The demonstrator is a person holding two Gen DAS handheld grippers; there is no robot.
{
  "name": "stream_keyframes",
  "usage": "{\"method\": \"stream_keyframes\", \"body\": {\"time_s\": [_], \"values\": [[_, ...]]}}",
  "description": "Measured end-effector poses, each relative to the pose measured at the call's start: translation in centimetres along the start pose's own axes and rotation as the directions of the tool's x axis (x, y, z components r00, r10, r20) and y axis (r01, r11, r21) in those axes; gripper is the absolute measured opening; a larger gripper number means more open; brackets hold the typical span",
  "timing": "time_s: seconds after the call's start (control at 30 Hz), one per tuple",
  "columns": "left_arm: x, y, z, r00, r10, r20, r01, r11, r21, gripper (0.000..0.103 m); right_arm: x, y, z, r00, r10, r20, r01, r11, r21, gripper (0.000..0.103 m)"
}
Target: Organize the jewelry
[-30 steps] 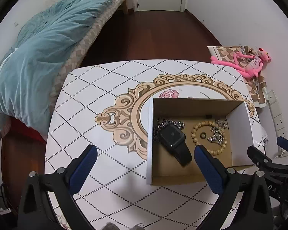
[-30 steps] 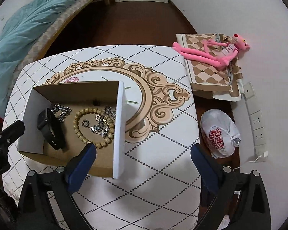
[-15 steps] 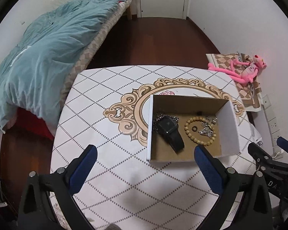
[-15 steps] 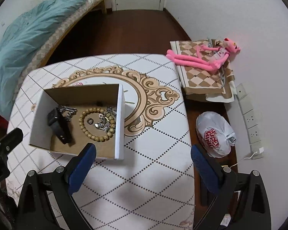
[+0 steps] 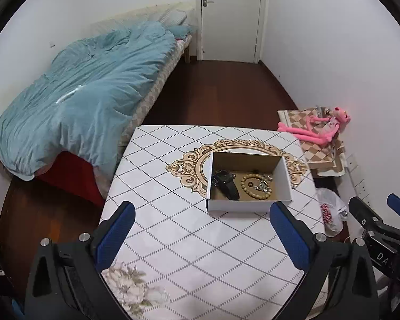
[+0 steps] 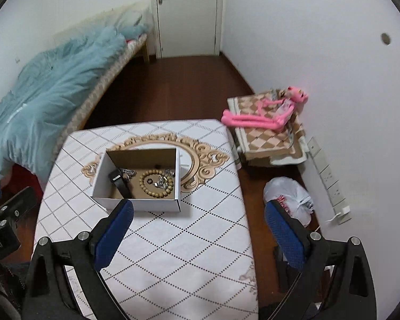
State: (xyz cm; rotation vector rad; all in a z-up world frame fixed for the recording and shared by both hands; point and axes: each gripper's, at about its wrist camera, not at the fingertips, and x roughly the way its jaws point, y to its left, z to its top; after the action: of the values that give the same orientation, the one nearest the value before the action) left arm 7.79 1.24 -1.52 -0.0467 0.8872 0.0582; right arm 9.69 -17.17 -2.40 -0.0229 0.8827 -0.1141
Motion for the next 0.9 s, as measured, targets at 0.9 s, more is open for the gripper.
{"method": "stream_keyframes", "body": {"time_s": [0.9], "values": [[-8.6,0.0,0.2,0.997,-0.023,0.070,0.022,1.000,0.015,0.103,-12.2,-0.5,0.5,0.995,0.019,0.103,-0.018,1.000,-0.015,0.103]]}}
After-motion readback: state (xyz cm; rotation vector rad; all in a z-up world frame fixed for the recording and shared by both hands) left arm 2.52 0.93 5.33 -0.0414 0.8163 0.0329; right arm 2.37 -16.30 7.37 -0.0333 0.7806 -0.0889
